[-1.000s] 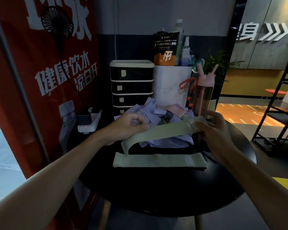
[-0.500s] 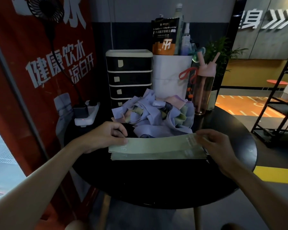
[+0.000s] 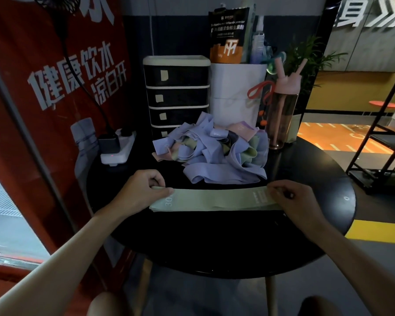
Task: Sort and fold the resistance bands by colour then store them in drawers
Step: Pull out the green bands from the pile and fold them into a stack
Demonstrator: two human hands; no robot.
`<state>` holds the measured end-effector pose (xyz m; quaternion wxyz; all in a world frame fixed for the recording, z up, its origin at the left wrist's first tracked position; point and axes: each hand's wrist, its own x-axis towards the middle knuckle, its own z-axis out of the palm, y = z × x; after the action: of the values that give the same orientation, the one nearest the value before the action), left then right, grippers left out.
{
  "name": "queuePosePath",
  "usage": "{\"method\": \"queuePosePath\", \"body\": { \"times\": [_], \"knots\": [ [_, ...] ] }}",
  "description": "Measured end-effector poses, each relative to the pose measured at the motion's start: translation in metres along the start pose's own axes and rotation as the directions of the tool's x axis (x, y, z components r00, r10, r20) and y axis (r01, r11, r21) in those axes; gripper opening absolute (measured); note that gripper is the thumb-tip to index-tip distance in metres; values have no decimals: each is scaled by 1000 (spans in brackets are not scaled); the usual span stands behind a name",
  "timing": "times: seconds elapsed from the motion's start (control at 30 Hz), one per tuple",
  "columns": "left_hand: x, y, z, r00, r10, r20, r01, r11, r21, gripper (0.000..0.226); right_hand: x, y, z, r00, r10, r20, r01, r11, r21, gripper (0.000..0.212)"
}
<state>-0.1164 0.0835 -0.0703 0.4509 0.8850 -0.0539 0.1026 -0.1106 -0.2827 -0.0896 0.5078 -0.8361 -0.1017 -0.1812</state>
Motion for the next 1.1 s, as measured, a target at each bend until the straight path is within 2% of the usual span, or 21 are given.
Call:
{"method": "queuePosePath", "body": {
  "times": [0.17,0.27,0.33,0.4,0.47,0.6,0.73,0.83,1.1],
  "knots": [
    [-2,-10,4,998,60,22,-60,998,16,18,1,4,-1,1000,-14,5,14,1000,-7,26],
    [-8,-19,4,993,117,31,-118,992,46,18,2,10,-1,996,-86,6,85,980,-179,24],
    [-13,-22,0,985,141,99,-147,988,50,35,2,15,-5,993,-113,46,122,946,-299,18],
    [-18,-23,-6,968,145,204,-158,986,48,53,1,19,-12,981,-87,172,143,926,-350,27],
    [-20,-26,-10,953,147,264,-169,983,65,61,1,19,-18,958,-58,282,164,916,-367,36],
    [-19,-28,-10,956,171,240,-193,979,71,48,-1,18,-19,945,-76,318,184,927,-326,42],
    [-18,-26,-9,962,163,221,-177,983,47,31,0,19,-18,951,-78,300,182,923,-338,34],
    [-17,-26,-8,961,172,217,-187,981,54,29,1,21,-18,950,-76,304,188,914,-359,30],
    [-17,-29,-5,967,168,194,-188,978,94,27,1,17,-18,943,-34,330,167,909,-383,39]
  ]
}}
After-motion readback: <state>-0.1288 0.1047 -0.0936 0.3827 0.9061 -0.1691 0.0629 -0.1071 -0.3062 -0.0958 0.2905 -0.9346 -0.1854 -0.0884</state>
